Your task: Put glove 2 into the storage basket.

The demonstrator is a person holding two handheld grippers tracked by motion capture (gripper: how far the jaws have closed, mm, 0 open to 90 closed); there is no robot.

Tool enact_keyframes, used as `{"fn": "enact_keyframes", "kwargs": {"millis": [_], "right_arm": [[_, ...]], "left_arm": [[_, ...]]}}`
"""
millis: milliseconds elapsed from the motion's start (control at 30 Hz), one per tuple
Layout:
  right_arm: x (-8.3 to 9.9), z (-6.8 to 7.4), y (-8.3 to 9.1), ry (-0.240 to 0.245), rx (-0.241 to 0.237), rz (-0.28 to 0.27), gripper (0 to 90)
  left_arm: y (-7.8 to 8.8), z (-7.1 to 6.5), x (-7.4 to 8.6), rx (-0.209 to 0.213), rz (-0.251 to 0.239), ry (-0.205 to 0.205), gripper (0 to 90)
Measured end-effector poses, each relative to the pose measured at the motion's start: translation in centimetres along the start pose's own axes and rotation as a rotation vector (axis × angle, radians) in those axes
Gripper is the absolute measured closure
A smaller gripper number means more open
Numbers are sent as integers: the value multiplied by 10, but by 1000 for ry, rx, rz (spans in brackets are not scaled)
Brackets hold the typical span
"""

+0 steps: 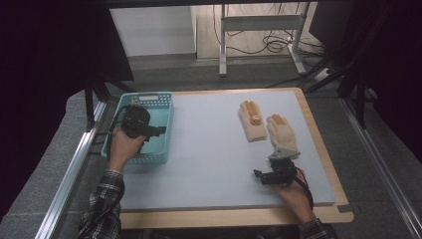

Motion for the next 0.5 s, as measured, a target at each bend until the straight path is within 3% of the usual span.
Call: {"fn": "enact_keyframes", "kwargs": {"millis": [67, 167, 200, 233, 300, 500], "right_arm": [[0, 0, 0, 0, 0, 0, 188], [0, 0, 0, 0, 0, 0, 188], [0, 0, 0, 0, 0, 0, 188], [0, 0, 0, 0, 0, 0, 188], [0, 0, 0, 0, 0, 0, 188], [0, 0, 0, -2, -1, 1, 188]], "left_arm": [[-2, -16, 1, 24, 6, -30, 9], [-4, -27, 3, 46, 5, -51, 11], [-6, -37, 6, 65, -3, -72, 11], [-6, -37, 6, 65, -3, -72, 10], [-9, -52, 11, 93, -15, -101, 10], [-15, -74, 22, 108, -21, -162, 9]]}}
Point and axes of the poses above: each handheld gripper's, and its own axes: y roughly backward along the jaws, x roughly out of its underside, z roughly to its left, the point moved 1 cm from there along -y, roughly forward along the jaws, and after that the axes turned 11 degrees about y, right-handed, at the moved point
